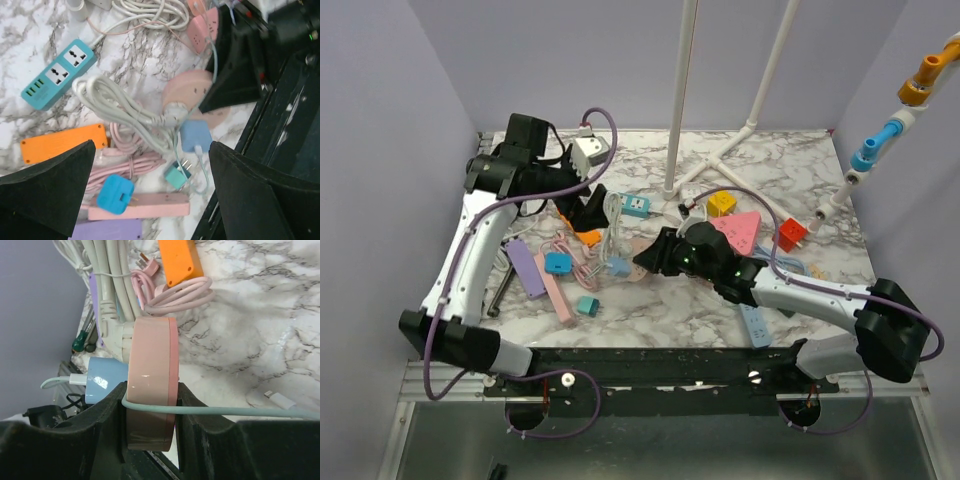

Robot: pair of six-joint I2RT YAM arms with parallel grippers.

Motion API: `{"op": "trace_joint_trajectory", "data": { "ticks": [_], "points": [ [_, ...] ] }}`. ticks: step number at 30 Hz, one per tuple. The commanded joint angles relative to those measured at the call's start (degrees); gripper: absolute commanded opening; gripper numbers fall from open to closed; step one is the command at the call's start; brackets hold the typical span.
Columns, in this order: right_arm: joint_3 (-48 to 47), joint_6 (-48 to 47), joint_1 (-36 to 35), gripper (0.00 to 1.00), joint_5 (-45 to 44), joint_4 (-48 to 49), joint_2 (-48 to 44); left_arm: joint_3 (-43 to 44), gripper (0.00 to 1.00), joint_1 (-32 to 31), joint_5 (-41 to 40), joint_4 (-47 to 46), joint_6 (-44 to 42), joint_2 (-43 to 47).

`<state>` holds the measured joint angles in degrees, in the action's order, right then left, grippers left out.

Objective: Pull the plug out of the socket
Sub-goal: Remove the plug from the socket.

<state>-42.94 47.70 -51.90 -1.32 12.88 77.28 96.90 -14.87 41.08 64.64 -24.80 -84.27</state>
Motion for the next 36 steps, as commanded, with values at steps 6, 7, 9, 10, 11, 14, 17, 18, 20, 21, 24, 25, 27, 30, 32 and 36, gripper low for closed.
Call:
{"op": "trace_joint_trajectory", "data": {
  "ticks": [6, 7, 9, 10, 11, 14, 17, 18, 20, 21, 24, 25, 27, 30, 32, 36],
  "points": [
    [-14.26, -0.98, 1.80, 0.14, -2.84, -17.65, 3.10, -7.38, 0.98, -0.24, 2.98, 8.52, -29.70, 18.08],
    [-15.72, -0.83, 1.89, 0.14, -2.26, -18.68, 3.75, -10.31, 0.99, -0.96, 3.87, 6.46, -31.37, 20.46],
    [-18.66, -0.43, 2.06, 0.14, -0.93, -21.05, 4.98, -17.64, 0.98, -5.06, 1.54, 2.18, -35.54, 26.20],
    [-19.94, -0.26, 2.02, 0.14, -0.19, -21.97, 5.49, -21.45, 0.99, -7.81, -0.71, -0.07, -37.90, 28.53],
    [-21.35, -0.14, 2.06, 0.13, 0.35, -22.95, 6.02, -25.95, 0.98, -11.18, -3.55, -3.09, -39.49, 31.27],
    [-24.03, 0.16, 2.07, 0.13, 2.71, -24.35, 6.81, -36.77, 0.99, -18.37, -10.24, -12.63, -42.29, 36.40],
    [-24.89, 0.26, 2.06, 0.13, 3.82, -24.66, 6.98, -42.57, 0.99, -22.49, -14.73, -17.62, -45.57, 37.77],
    [-24.91, 0.29, 2.07, 0.13, 3.87, -24.66, 6.92, -43.66, 0.99, -23.26, -15.56, -18.52, -46.69, 37.55],
    [-24.91, 0.23, 2.06, 0.13, 4.16, -24.66, 6.97, -45.13, 0.98, -23.99, -17.78, -21.57, -47.10, 36.24],
    [-24.91, 0.20, 2.07, 0.13, 4.34, -24.61, 7.09, -45.59, 0.98, -24.19, -19.17, -23.76, -46.36, 35.58],
    [-24.59, -0.02, 2.07, 0.13, 5.12, -24.57, 7.25, -45.95, 0.98, -24.16, -20.35, -28.15, -46.07, 33.64],
    [-24.48, -0.06, 2.05, 0.13, 5.30, -24.49, 7.23, -46.33, 0.98, -24.20, -20.42, -28.89, -46.65, 33.35],
    [-24.50, -0.06, 2.07, 0.13, 5.70, -24.49, 7.47, -47.41, 0.97, -24.32, -20.56, -29.49, -48.53, 32.67],
    [-24.61, -0.19, 2.07, 0.13, 5.89, -24.49, 7.71, -48.65, 0.81, -24.67, -20.94, -30.75, -49.86, 31.27],
    [-24.50, -0.06, 2.06, 0.13, 5.80, -24.49, 7.71, -48.94, 0.67, -25.03, -20.91, -30.63, -50.14, 30.48],
    [-24.47, 0.29, 2.07, 0.13, 5.93, -24.23, 7.72, -49.93, 0.45, -25.98, -20.67, -28.97, -52.15, 30.04]
  ]
}}
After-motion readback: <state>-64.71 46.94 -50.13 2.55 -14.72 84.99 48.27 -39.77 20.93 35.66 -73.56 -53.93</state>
